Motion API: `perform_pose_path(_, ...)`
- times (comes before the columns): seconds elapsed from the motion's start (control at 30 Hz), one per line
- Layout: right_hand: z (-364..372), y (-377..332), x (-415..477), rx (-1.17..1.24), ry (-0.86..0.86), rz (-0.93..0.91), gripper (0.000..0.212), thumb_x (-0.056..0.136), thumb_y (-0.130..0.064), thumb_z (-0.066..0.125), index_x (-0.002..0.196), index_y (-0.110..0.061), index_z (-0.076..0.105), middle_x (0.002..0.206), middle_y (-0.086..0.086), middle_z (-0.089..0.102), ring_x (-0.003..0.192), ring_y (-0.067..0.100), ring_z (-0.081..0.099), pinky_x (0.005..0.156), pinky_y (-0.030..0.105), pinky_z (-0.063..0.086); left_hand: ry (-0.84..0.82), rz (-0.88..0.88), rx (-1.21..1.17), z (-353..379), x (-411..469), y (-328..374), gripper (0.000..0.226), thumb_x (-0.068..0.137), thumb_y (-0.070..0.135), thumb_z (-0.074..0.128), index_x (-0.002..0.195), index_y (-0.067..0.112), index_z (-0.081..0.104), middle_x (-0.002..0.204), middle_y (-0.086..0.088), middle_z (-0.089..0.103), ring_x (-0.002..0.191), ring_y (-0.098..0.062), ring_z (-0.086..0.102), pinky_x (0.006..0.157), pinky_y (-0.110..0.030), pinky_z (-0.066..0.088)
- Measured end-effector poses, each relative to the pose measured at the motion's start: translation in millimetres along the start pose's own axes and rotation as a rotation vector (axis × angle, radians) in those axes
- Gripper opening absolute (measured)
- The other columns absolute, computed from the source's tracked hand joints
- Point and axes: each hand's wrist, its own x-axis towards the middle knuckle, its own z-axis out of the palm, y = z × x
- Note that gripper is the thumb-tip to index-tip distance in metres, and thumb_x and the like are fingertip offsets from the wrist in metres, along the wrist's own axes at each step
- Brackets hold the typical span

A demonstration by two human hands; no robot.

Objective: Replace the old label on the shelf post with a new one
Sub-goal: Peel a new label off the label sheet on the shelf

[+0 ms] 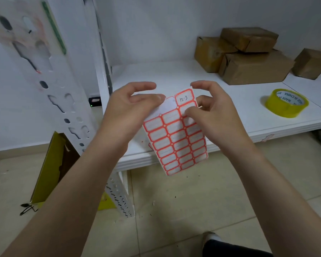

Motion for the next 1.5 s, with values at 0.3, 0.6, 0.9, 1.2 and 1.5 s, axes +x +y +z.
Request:
perform_pose_path(0.3, 5, -1, -3, -0.058, 0.102, -0.198, 0.052, 0.093, -0.024, 0.076, 0.131, -0.036, 0.044, 0.109, -0.015, 0.067, 0.098, 0.002, 0.067, 0.072, 0.003, 0.052, -0.202, 0.076, 0.204, -1, 1, -2, 0.009, 0.097, 0.033, 0.066, 0.095, 0.036, 0.074, 0.081, 0.021, 0.078, 0.074, 0.004, 0.075, 0.064, -0.015, 0.056)
perform_pose_path(0.6, 10, 1, -4, -0.294, 0.240, -0.247, 0.022, 0.088, -0.051, 0.076, 0.101, -0.033, 0.075, 0.126, -0.012, 0.055, 0.121, 0.005, 0.038, 0.083, 0.005, 0.032, -0.127, 0.098, 0.163, 4, 1, -4, 0.006, 0.099, 0.034, 0.063, 0.096, 0.037, 0.068, 0.082, 0.022, 0.070, 0.070, -0.004, 0.073, 0.063, -0.014, 0.057)
perform_pose_path(0.9, 13, -1, -2, -0.217, 0.213, -0.199, 0.017, 0.089, -0.054, 0.074, 0.097, -0.038, 0.073, 0.125, -0.012, 0.060, 0.120, 0.011, 0.055, 0.094, 0.028, 0.052, -0.152, 0.118, 0.101, 6, 0, -4, 0.012, 0.099, 0.031, 0.063, 0.094, 0.040, 0.068, 0.079, 0.022, 0.071, 0.074, 0.002, 0.073, 0.057, -0.009, 0.057)
perform_pose_path(1.2, 12, -4, -4, -0.183, 0.219, -0.212, 0.009, 0.092, -0.044, 0.075, 0.093, -0.040, 0.067, 0.111, -0.016, 0.062, 0.095, 0.005, 0.061, 0.073, 0.008, 0.044, -0.161, 0.135, 0.082, 7, -1, -5, 0.014, 0.099, 0.029, 0.064, 0.093, 0.041, 0.070, 0.077, 0.023, 0.072, 0.076, 0.003, 0.073, 0.059, -0.009, 0.058)
perform_pose_path(1.5, 11, -5, -4, -0.166, 0.263, -0.172, 0.008, 0.095, -0.038, 0.072, 0.089, -0.035, 0.069, 0.102, -0.017, 0.064, 0.089, 0.002, 0.064, 0.067, 0.005, 0.040, -0.147, 0.093, 0.113, 10, 0, -6, 0.019, 0.098, 0.035, 0.064, 0.081, 0.041, 0.069, 0.065, 0.025, 0.071, 0.069, 0.005, 0.073, 0.059, -0.010, 0.056)
